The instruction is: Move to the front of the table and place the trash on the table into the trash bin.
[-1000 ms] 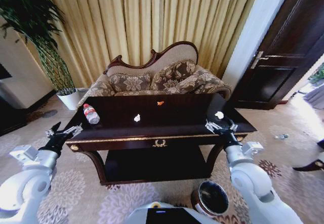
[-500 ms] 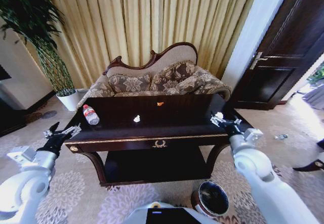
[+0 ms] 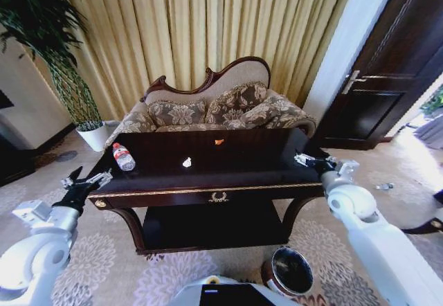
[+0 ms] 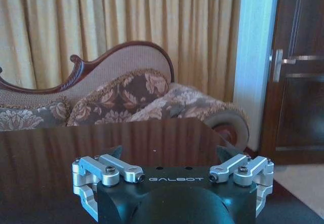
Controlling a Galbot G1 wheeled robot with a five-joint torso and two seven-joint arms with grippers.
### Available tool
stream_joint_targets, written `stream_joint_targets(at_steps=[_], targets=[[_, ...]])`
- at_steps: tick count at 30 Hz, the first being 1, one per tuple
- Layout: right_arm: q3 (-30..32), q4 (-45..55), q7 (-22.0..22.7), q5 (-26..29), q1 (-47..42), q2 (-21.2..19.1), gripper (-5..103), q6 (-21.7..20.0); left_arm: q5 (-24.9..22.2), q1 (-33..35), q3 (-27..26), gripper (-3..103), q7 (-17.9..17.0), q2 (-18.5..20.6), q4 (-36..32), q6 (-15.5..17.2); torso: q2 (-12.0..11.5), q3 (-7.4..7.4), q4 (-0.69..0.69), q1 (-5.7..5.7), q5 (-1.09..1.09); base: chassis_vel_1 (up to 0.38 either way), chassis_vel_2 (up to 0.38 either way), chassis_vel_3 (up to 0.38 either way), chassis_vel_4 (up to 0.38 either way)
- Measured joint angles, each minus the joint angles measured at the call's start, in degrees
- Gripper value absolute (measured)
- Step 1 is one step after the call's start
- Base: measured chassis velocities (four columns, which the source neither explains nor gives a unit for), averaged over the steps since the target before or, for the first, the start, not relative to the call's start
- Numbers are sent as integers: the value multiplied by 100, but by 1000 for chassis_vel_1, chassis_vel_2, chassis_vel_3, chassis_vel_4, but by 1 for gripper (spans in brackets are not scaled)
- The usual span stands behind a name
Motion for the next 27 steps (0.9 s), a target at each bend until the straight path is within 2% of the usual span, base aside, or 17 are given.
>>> stream_joint_targets(at_steps=[1,8,21,22,23,25,26,27], targets=[[-22,-58,58,208,83,-34,100,-80,34,9,6,100,0,-10,2,-36,0,0,0,0,1,0,0,0,0],[-152,-230,192,492,255,-36,100,-237,70,7,30,100,0,-40,-1,-53,0,0,0,0,1,0,0,0,0],[-315,-616,72,329,368,38,102,-238,214,29,154,100,0,-139,-75,-102,0,0,-1,0,1,0,0,0,0],[-324,-673,50,301,383,45,92,-237,230,28,154,100,0,-155,-70,-110,0,0,0,0,1,0,0,0,0],[-324,-673,50,301,383,45,92,-237,230,28,154,100,0,-155,-70,-110,0,0,0,0,1,0,0,0,0],[-329,-723,15,260,388,55,82,-233,236,26,154,100,1,-176,-72,-114,0,0,-1,0,1,0,0,0,0],[-329,-723,15,260,388,55,82,-233,236,26,154,100,1,-176,-72,-114,0,0,-1,0,1,0,0,0,0],[-329,-723,-12,259,374,56,77,-228,236,26,152,100,2,-179,-80,-114,0,0,-1,0,1,0,0,0,0]])
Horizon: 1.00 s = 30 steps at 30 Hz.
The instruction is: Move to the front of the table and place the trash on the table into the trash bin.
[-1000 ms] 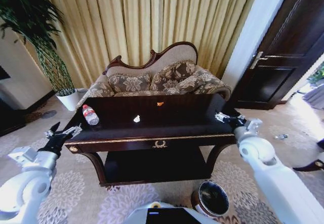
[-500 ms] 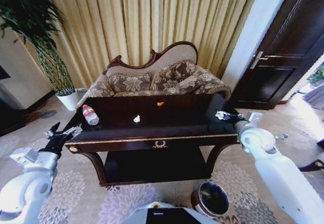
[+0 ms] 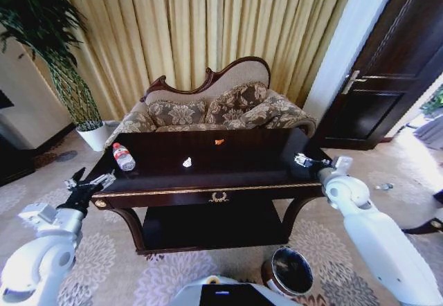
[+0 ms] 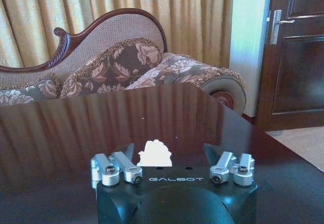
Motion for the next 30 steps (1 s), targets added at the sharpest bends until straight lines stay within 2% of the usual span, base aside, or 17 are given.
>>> stream_joint_targets(at_steps=[1,2,4,5,7,8,10,11,13,15,16,19,20,23,27,29,30], targets=[[0,0,-38,-1,-16,1,71,2,0,-2,-5,100,0,0,-5,0,0,0,0,0,1,0,0,0,0],[0,0,-38,-1,-16,1,71,2,0,-2,-5,100,0,0,-5,0,0,0,0,0,1,0,0,0,0],[7,-6,-72,-14,-42,13,60,4,-10,-20,-14,100,1,10,-7,0,0,0,0,0,0,0,0,0,0],[7,-6,-72,-14,-42,13,60,4,-10,-20,-14,100,1,10,-7,0,0,0,0,0,0,0,0,0,0],[26,-5,-130,-33,-87,14,49,4,-19,-30,-14,100,1,19,-13,0,0,0,0,0,0,0,0,0,0],[26,-5,-130,-33,-87,14,49,4,-19,-30,-14,100,1,19,-13,0,0,0,0,0,0,0,0,0,0],[43,-2,-229,-95,-146,13,38,5,-23,-30,-15,100,3,18,-23,0,0,0,0,0,0,0,0,0,0],[43,-2,-229,-95,-146,13,38,5,-23,-30,-15,100,3,18,-23,0,0,0,0,0,0,0,0,0,0],[57,-2,-321,-163,-191,15,27,24,-33,-22,-37,100,13,12,-25,0,0,0,-1,0,0,0,0,0,0],[61,0,-339,-189,-207,18,27,40,-44,-16,-53,100,16,12,-26,0,0,-1,0,0,0,0,0,0,0],[62,3,-345,-217,-223,20,17,75,-61,-10,-70,100,17,21,-25,-2,0,-1,0,0,0,0,0,0,0],[65,7,-351,-250,-242,20,12,117,-71,-12,-84,100,20,37,-25,-7,0,0,0,0,0,0,0,0,0],[71,16,-354,-271,-265,15,6,154,-77,-21,-87,100,24,49,-13,-16,0,0,0,0,0,0,0,0,0],[106,55,-353,-294,-313,1,1,236,-78,-34,-76,100,36,49,8,-33,0,0,0,0,0,0,0,0,0],[149,131,-331,-314,-360,0,1,385,-77,-38,-57,100,48,40,19,-43,0,-1,0,0,0,0,0,0,0],[184,260,-324,-492,-466,22,1,973,-77,-56,-50,100,75,41,57,-53,0,0,1,0,-1,0,0,0,0],[184,260,-324,-492,-466,22,1,973,-77,-56,-50,100,75,41,57,-53,0,0,1,0,-1,0,0,0,0]])
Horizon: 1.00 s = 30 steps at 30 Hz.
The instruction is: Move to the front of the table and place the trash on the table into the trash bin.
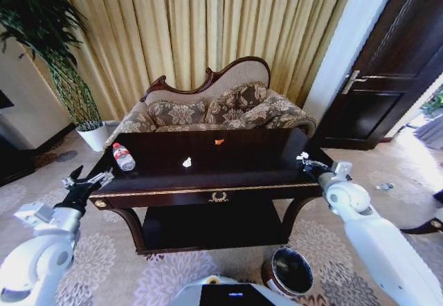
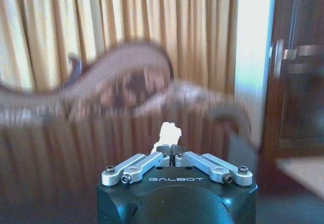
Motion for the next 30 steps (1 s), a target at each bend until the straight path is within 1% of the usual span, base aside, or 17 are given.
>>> stream_joint_targets(at_steps=[1,2,3,5,9,15,20,24,30], targets=[[-2,54,-26,-208,-77,17,1,392,0,-17,5,100,7,4,26,-16,0,0,0,0,0,0,0,0,0],[4,150,-102,-417,-183,42,1,689,-8,-33,13,100,22,9,57,-43,0,0,0,0,-1,0,0,0,0],[4,150,-102,-417,-183,42,1,689,-8,-33,13,100,22,9,57,-43,0,0,0,0,-1,0,0,0,0],[39,390,-163,-508,-367,101,1,889,-91,-46,18,100,48,31,84,-63,0,0,-1,0,0,0,0,0,0],[89,694,-252,-505,-613,243,1,1018,-200,-41,12,100,57,62,106,-71,0,0,-1,0,0,0,0,0,0],[90,884,-294,-519,-753,393,1,1023,-238,-6,-26,100,68,99,123,-85,0,0,0,0,1,0,0,0,0],[62,997,-289,-585,-844,521,1,885,-316,6,-101,100,118,164,140,-87,0,0,-1,0,0,0,0,0,0],[51,1000,-288,-614,-850,549,1,879,-319,-1,-101,100,129,186,140,-86,0,0,0,1,0,0,0,0,0],[38,907,-350,-812,-865,558,1,920,-275,-46,18,100,120,179,154,-74,-1,1,-1,1,0,100,-82,-83,92]])
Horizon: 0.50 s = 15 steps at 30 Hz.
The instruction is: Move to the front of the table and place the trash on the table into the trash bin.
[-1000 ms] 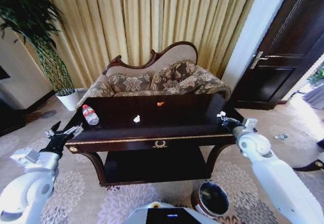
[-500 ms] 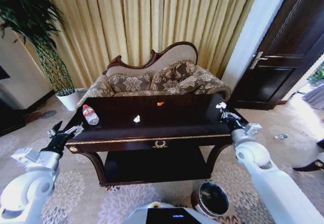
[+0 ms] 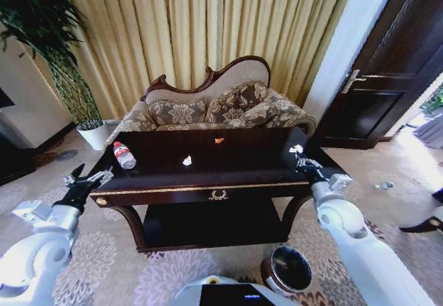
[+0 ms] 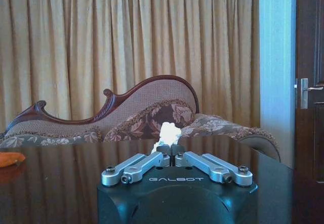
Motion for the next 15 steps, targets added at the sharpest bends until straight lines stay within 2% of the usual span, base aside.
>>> stream_joint_targets(at_steps=[5,15], targets=[[-9,-38,-9,-6,9,0,1,6,16,-20,20,100,0,-2,-1,5,0,0,1,0,1,167,-194,-172,184],[-40,-232,-136,-141,34,66,1,138,122,-42,119,100,-12,-50,5,10,2,-1,2,-3,-1,245,-252,-258,251]])
